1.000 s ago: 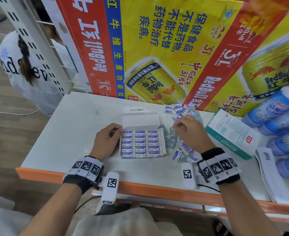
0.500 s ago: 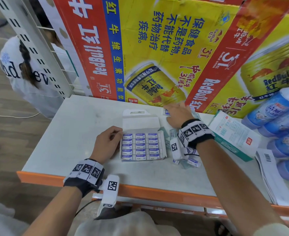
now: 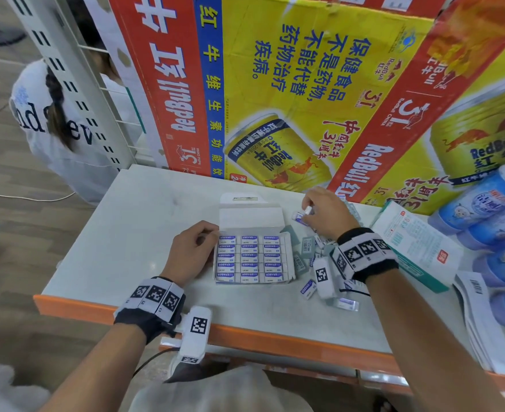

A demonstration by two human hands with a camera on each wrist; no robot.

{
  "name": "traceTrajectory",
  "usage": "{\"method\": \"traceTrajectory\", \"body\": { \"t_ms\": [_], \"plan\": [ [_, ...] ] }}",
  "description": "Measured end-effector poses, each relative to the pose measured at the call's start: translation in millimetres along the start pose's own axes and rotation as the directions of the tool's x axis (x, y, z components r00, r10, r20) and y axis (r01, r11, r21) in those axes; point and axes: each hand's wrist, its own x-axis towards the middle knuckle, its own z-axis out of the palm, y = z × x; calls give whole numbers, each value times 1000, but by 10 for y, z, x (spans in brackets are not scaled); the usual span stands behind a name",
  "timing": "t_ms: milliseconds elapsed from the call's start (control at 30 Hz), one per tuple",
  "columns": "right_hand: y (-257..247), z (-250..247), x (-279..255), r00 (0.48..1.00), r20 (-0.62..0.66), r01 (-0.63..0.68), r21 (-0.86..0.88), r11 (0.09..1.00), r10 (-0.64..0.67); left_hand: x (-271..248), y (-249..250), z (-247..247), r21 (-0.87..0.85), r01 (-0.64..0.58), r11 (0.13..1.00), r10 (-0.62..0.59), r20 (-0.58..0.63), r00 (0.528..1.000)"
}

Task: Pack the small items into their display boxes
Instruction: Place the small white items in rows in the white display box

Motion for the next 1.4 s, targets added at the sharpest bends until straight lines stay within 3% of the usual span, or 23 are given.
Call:
{"method": "traceTrajectory", "body": {
  "t_ms": [200,367,533,767,1000,1267,1400],
  "plan": [
    [-67,-147,-231,987,-153,10,371,929,51,-7,1,3,4,-1,1000,1,-3,1000],
    [-236,-163,-379,990,-138,63,482,874,5,1,2,8,1,6,1000,-6,-7,1000],
    [-492,-7,-413,985,-119,162,348,923,-128,-12,3,5,-13,7,1000,-7,-4,1000],
    [-954,291,-354,962,58,237,301,924,-266,7,-18,15,28,-16,999,16,-24,1000],
    [-1158,448,-283,951,161,251,99,963,-264,8,-34,13,62,-65,996,67,-19,998],
    [-1232,496,-273,945,136,288,92,953,-298,22,-72,-4,112,-85,990,87,-12,996],
    [-1179,461,-268,947,130,267,180,947,-292,24,-77,1,106,-92,990,95,-16,995]
  ]
}}
